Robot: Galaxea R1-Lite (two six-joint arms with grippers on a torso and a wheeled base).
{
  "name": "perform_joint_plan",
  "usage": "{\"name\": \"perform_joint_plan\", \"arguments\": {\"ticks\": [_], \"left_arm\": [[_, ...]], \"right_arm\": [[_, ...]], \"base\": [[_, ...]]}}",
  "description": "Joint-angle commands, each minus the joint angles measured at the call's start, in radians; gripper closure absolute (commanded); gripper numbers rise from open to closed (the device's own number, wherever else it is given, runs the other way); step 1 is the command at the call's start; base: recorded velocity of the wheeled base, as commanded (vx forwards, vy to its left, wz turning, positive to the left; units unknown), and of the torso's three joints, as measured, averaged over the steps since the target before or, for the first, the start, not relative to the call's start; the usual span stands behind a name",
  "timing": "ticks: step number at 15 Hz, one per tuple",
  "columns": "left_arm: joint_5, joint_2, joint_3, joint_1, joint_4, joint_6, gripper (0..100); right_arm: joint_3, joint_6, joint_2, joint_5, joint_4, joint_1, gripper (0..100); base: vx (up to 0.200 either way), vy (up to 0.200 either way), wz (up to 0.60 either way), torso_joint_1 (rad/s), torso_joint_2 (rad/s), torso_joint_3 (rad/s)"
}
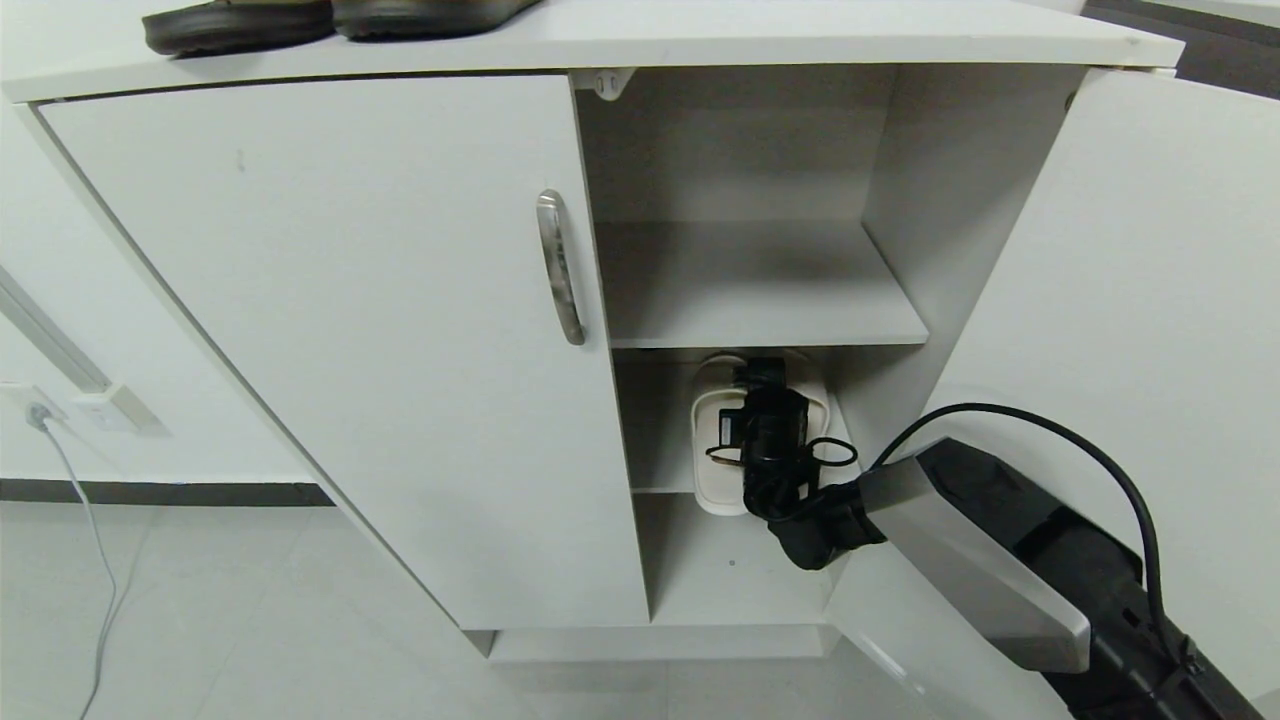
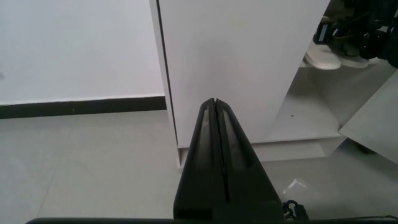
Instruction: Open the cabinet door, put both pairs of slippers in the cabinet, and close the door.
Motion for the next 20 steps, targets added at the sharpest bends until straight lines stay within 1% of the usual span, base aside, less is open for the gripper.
{"name": "perform_joint_plan", "arguments": {"ticks": [1, 2, 3, 5, 7, 10, 12, 13, 14, 16, 17, 19, 20], "left_arm": [[0.000, 0.001, 0.000, 0.000, 0.000, 0.000, 100], [0.000, 0.001, 0.000, 0.000, 0.000, 0.002, 100], [0.000, 0.001, 0.000, 0.000, 0.000, 0.000, 100], [0.000, 0.001, 0.000, 0.000, 0.000, 0.000, 100], [0.000, 0.001, 0.000, 0.000, 0.000, 0.000, 100], [0.000, 0.001, 0.000, 0.000, 0.000, 0.000, 100], [0.000, 0.002, 0.000, 0.000, 0.000, 0.000, 100], [0.000, 0.001, 0.000, 0.000, 0.000, 0.000, 100], [0.000, 0.001, 0.000, 0.000, 0.000, 0.000, 100], [-0.001, 0.001, 0.000, 0.000, 0.000, 0.002, 100], [-0.001, 0.001, 0.000, 0.000, 0.000, 0.003, 100], [-0.001, 0.001, 0.000, 0.000, 0.000, 0.003, 100], [0.000, 0.001, 0.000, 0.000, 0.000, 0.002, 100]], "right_arm": [[-0.009, 0.000, 0.008, 0.000, 0.000, -0.003, 100], [-0.008, 0.000, 0.010, 0.000, 0.000, -0.003, 100], [-0.008, 0.000, 0.011, 0.000, 0.000, -0.003, 0], [0.006, 0.001, 0.010, -0.005, 0.010, 0.000, 0], [0.061, 0.001, -0.024, -0.008, 0.004, 0.005, 0], [0.247, 0.003, -0.139, -0.008, -0.053, 0.034, 0], [0.423, 0.004, -0.237, -0.009, -0.117, 0.072, 0], [0.462, 0.004, -0.257, -0.014, -0.135, 0.081, 0], [0.586, 0.004, -0.317, -0.029, -0.214, 0.110, 0], [0.761, 0.004, -0.397, -0.032, -0.287, 0.140, 0], [0.828, 0.007, -0.426, -0.032, -0.316, 0.152, 0], [0.919, 0.047, -0.478, -0.034, -0.347, 0.181, 0], [0.931, 0.067, -0.486, -0.034, -0.347, 0.190, 0]], "base": [[0.000, 0.000, 0.00, 0.000, 0.00, 0.000], [0.000, 0.000, 0.00, 0.000, 0.00, 0.000], [0.000, 0.000, 0.00, 0.000, 0.00, 0.000], [0.000, 0.000, 0.00, 0.000, 0.00, 0.000], [0.000, 0.000, 0.00, 0.000, 0.00, 0.000], [0.000, 0.000, 0.00, 0.000, 0.00, 0.000], [0.000, 0.000, 0.00, 0.000, 0.00, 0.000], [0.000, 0.000, 0.00, 0.000, 0.00, 0.000], [0.000, 0.000, 0.00, 0.000, 0.00, 0.000], [0.000, 0.000, 0.00, 0.000, 0.00, 0.000], [0.000, 0.000, 0.00, 0.000, 0.00, 0.000], [0.000, 0.000, 0.00, 0.000, 0.00, 0.000], [0.000, 0.000, 0.00, 0.000, 0.00, 0.000]]}}
